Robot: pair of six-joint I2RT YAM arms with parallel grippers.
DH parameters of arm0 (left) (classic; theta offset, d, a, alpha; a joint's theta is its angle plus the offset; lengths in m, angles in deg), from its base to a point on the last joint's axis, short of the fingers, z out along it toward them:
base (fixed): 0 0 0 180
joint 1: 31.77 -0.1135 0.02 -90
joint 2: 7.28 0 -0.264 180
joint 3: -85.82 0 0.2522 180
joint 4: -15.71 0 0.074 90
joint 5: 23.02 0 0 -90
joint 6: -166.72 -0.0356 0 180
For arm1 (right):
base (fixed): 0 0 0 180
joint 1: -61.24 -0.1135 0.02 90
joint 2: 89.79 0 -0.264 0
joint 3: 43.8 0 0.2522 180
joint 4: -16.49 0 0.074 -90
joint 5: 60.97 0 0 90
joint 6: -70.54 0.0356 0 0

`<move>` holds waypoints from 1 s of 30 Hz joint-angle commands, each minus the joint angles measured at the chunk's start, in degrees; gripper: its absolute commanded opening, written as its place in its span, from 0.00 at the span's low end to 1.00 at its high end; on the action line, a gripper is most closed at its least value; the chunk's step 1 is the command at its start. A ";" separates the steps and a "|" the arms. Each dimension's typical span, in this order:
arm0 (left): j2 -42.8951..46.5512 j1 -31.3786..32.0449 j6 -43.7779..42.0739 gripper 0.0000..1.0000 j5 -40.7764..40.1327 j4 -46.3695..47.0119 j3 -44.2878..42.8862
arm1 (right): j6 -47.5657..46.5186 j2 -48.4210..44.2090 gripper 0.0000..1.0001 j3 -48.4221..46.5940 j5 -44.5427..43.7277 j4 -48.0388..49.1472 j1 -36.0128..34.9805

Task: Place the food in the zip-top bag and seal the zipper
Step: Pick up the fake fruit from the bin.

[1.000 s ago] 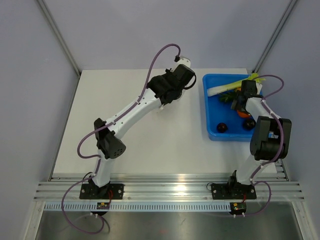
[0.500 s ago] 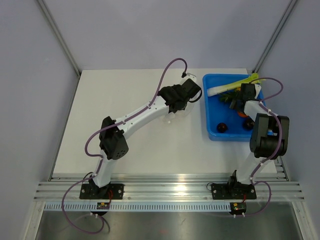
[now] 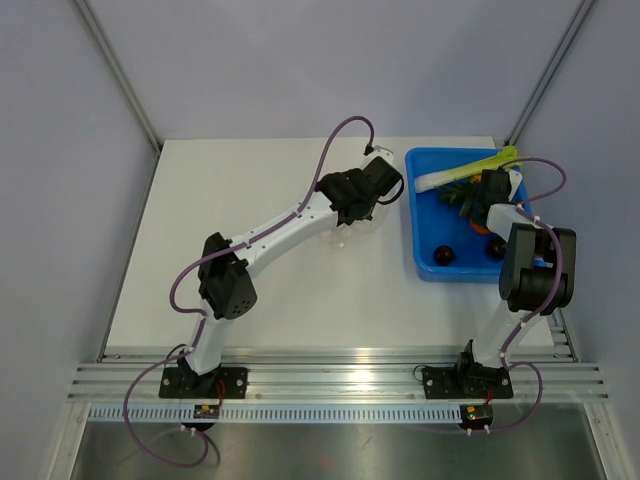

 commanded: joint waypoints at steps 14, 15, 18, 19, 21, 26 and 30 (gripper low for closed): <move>0.37 0.09 -0.35 0.00 1.14 -0.61 -4.63 | 5.47 -12.79 0.67 8.13 5.37 3.32 0.32; 0.11 0.09 -0.43 0.00 1.49 -0.88 -5.43 | 5.48 -13.93 0.67 8.74 5.81 3.31 0.24; -1.04 0.09 0.18 0.00 4.57 -1.49 -8.23 | 6.53 -18.50 0.65 10.51 7.91 1.12 0.32; -1.21 0.09 0.44 0.00 5.62 -1.49 -8.77 | 6.97 -20.77 0.65 10.77 8.71 -0.19 0.32; -2.44 0.09 1.14 0.00 9.22 -1.32 -11.04 | 7.76 -23.07 0.65 11.47 10.55 -2.21 0.24; -4.03 0.27 4.48 0.00 19.05 -0.27 -14.05 | 7.85 -30.36 0.64 11.13 13.46 -6.61 0.32; -5.08 0.79 5.98 0.00 23.38 1.67 -14.14 | 7.50 -34.68 0.64 10.16 18.46 -9.25 0.32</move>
